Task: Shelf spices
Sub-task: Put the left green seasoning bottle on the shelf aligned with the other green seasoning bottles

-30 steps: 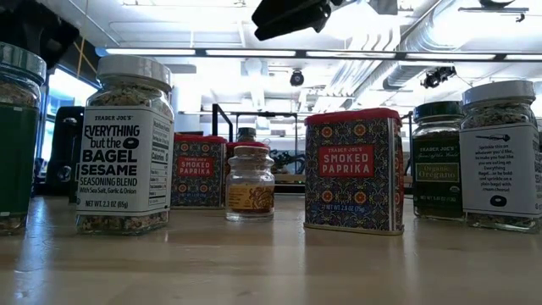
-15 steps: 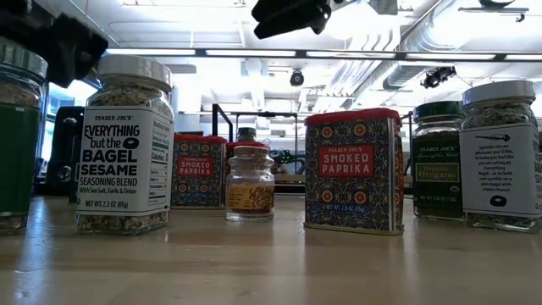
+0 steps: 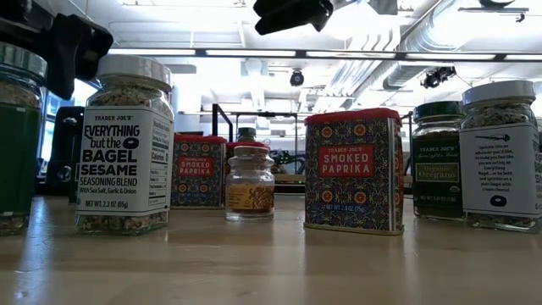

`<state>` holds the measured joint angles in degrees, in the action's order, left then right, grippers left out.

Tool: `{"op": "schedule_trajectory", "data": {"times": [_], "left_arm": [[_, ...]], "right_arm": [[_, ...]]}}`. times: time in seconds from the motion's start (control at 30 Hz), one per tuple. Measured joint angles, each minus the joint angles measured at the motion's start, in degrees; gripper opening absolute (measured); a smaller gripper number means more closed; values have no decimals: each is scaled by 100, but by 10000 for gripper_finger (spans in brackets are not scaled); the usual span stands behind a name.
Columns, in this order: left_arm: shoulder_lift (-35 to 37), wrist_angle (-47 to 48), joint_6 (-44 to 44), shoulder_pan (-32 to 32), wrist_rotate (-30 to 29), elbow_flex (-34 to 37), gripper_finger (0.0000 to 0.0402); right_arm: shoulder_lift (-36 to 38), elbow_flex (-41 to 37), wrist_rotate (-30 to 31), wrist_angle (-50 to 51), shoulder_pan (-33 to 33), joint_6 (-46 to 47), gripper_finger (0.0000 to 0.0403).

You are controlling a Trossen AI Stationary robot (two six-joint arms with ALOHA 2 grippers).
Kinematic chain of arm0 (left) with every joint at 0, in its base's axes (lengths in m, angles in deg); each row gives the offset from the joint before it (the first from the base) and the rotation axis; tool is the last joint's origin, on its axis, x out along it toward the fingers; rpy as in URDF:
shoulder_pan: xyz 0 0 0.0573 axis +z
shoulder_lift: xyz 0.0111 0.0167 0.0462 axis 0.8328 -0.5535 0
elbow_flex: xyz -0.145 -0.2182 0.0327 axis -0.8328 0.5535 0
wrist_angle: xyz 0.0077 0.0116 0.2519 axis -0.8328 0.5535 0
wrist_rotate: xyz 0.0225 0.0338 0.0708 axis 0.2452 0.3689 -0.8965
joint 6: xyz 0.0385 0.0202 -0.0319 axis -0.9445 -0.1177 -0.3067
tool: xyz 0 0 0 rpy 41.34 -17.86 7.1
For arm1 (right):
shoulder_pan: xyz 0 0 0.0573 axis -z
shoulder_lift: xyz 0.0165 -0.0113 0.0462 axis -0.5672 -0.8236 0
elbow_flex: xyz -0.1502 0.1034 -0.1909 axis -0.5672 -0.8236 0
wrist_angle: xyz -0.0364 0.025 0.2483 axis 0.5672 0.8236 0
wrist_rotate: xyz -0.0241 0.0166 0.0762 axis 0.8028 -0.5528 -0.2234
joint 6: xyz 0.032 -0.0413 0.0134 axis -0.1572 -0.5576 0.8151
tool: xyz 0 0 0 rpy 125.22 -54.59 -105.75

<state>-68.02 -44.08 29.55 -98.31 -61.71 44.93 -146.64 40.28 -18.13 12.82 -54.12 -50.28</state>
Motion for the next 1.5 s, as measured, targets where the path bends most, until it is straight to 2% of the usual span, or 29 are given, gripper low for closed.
{"op": "schedule_trajectory", "data": {"times": [0.3,0.6,0.77,0.93,1.07,1.23,1.33,1.5], "left_arm": [[-144,-222,-1,41,85,0,282],[-72,-170,721,221,239,-4,196],[225,819,1332,535,211,-523,196],[430,2296,1449,920,-32,-1529,196],[415,3020,1084,1443,-433,-2322,196],[322,2878,269,2554,-428,-2870,196],[215,2472,-184,3391,-108,-2919,196],[-174,1859,-504,4756,687,-2918,196]], "right_arm": [[0,0,0,1,-1,-4,163],[6,0,9,2,-89,-6,163],[257,-2,225,169,-235,8,163],[640,-2,890,519,-422,154,163],[924,-2,1507,1002,-584,389,163],[1093,-2,2077,1740,-758,872,163],[1079,-13,2228,2091,-824,1231,163],[1078,-204,2238,2105,-825,1548,163]]}}
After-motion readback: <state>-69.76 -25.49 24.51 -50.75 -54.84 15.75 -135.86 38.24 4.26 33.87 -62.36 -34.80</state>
